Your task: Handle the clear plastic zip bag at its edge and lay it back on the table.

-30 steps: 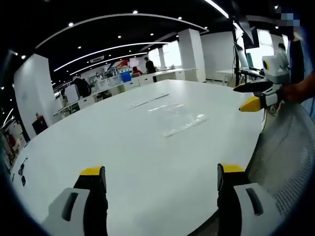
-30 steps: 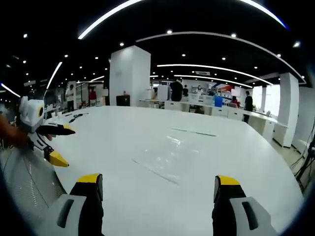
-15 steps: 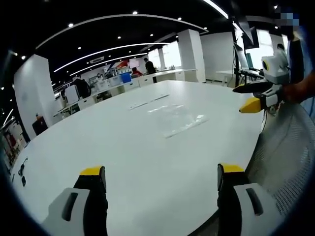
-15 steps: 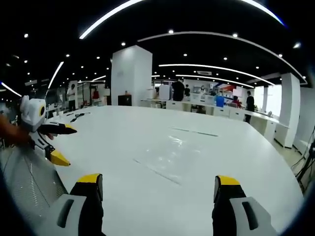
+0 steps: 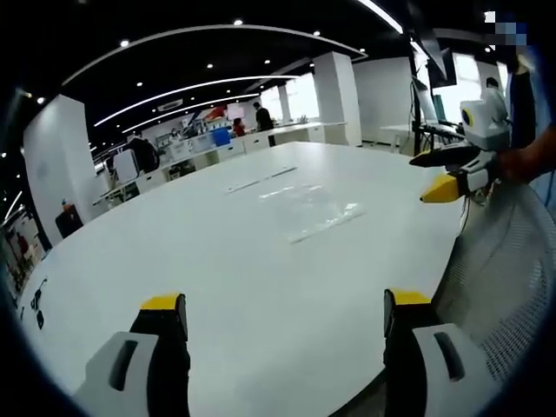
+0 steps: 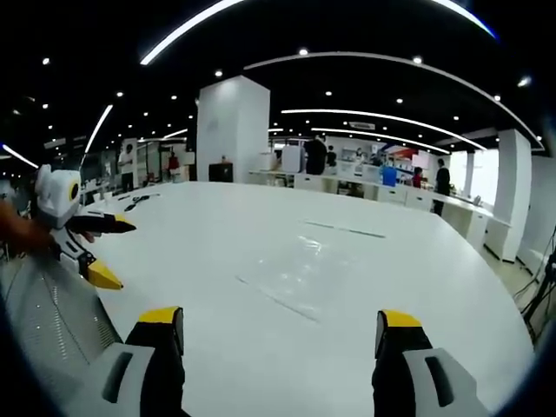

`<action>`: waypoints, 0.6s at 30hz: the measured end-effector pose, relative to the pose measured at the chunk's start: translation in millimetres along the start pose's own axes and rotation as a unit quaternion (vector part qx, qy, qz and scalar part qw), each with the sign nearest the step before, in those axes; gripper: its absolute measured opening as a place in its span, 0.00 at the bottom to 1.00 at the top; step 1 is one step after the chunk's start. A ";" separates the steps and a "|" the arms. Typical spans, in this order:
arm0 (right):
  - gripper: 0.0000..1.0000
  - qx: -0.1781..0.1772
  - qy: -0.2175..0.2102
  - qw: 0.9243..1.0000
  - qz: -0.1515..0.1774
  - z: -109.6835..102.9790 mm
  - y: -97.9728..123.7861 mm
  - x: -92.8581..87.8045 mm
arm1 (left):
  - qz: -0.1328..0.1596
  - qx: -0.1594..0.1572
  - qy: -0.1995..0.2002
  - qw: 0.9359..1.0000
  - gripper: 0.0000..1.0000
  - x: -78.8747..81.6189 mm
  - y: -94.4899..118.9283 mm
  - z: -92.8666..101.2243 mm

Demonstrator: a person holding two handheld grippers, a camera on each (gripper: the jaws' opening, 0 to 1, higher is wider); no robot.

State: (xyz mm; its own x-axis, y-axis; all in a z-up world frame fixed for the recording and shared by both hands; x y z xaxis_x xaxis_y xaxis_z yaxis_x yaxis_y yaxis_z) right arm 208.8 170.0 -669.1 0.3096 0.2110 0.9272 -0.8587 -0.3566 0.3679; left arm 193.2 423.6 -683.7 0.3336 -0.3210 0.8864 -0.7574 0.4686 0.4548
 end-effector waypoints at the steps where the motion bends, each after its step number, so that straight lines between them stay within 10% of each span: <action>1: 0.92 0.000 0.000 1.000 0.000 0.1 0.0 0.1 | -0.002 -0.001 0.000 1.000 0.93 -0.8 -0.2 0.3; 18: 0.92 -0.001 0.010 1.000 -0.016 4.1 1.1 -2.6 | -0.023 -0.025 0.008 0.999 0.97 0.3 -2.4 11.6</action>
State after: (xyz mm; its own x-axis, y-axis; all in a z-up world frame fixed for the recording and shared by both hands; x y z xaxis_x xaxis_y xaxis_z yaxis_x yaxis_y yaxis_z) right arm 208.7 165.4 -670.8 0.3296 0.2399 0.9131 -0.8490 -0.3477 0.3978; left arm 188.7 412.8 -685.5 0.3764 -0.3309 0.8653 -0.7117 0.4946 0.4988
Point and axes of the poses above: the point that each gripper's makers call its tool centre point, and the gripper's own axes: y roughly backward along the fingers, z roughly to its right, x roughly out of its top, the point moved 2 cm from there along y, roughly backward along the fingers, and after that the axes turned 5 degrees about -x, right-handed, at the moved point
